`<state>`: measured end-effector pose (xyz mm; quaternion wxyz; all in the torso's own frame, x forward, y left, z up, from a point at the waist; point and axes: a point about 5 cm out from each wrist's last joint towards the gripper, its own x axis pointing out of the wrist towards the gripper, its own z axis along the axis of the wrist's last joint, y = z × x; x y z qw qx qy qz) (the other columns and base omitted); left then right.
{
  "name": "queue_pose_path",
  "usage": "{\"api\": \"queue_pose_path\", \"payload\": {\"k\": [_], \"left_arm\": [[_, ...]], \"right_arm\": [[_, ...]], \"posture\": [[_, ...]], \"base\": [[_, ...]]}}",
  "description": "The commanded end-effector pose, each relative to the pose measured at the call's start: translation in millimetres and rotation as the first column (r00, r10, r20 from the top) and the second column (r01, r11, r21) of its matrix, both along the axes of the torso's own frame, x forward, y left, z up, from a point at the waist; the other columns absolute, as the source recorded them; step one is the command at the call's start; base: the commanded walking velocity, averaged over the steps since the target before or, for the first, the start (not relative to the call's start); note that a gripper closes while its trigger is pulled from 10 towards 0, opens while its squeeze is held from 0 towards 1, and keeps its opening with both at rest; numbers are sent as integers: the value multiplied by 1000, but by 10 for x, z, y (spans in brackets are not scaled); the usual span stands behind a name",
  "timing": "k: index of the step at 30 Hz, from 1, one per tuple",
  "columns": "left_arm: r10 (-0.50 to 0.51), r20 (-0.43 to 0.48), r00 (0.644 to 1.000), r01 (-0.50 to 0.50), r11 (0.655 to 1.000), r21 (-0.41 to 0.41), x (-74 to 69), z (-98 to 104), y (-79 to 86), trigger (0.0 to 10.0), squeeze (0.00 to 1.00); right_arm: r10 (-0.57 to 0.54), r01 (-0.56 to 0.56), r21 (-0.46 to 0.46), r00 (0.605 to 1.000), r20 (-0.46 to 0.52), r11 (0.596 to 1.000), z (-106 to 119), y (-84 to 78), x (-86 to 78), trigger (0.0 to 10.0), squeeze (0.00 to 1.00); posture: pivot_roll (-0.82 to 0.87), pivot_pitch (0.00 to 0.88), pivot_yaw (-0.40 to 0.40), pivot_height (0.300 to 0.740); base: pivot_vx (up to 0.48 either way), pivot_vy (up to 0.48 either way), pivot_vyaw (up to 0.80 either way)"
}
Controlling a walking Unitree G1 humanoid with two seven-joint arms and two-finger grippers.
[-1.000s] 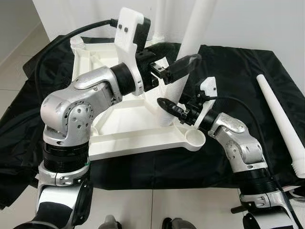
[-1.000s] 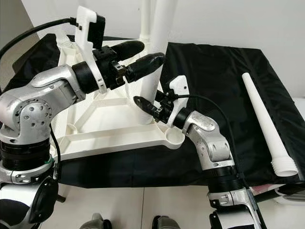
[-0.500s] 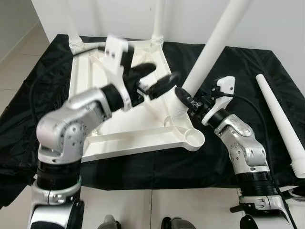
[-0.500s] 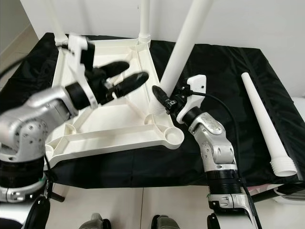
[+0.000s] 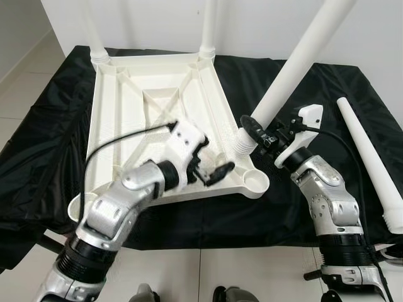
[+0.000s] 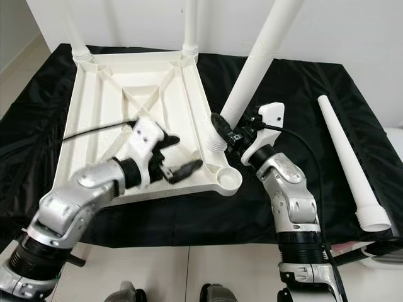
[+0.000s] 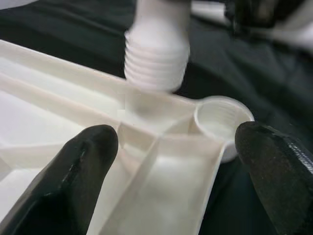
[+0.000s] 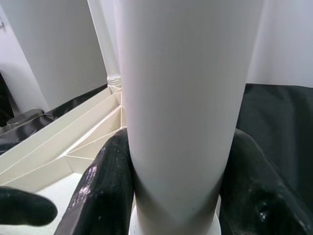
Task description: Building children table
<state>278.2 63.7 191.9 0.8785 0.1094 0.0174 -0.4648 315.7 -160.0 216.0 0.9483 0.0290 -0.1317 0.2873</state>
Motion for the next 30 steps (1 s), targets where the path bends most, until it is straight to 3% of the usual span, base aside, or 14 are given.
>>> {"api": "queue_pose_path", "payload": {"k": [1,3,11,18,30], "left_arm": [[-113,-16,993,114,993,36,-63,-64,-37,10000,0],[-149,-7,989,148,979,143,-104,-246,-26,10000,0],[-179,11,984,168,941,293,-128,-537,2,10000,0],[-189,21,982,171,926,336,-123,-647,-25,10000,0],[-127,28,992,108,923,368,107,-698,-143,10000,0]], "right_arm": [[-2,1,5,1000,24,1000,47,-44,-31,10000,0],[-4,4,-7,1000,30,1000,62,-84,-46,10000,0],[-3,4,-17,999,37,1000,89,-128,-71,10000,0],[3,-2,-21,999,38,1000,89,-119,-92,10000,0],[76,-76,-74,997,8,994,21,-53,-167,10000,0]], "posture": [[-41,108,-21,740],[-42,111,-21,740],[-41,117,-18,740],[-45,120,-13,740],[-48,121,-19,740]], "base": [[0,0,0],[0,0,0],[0,0,0],[0,0,0],[0,0,0]]}}
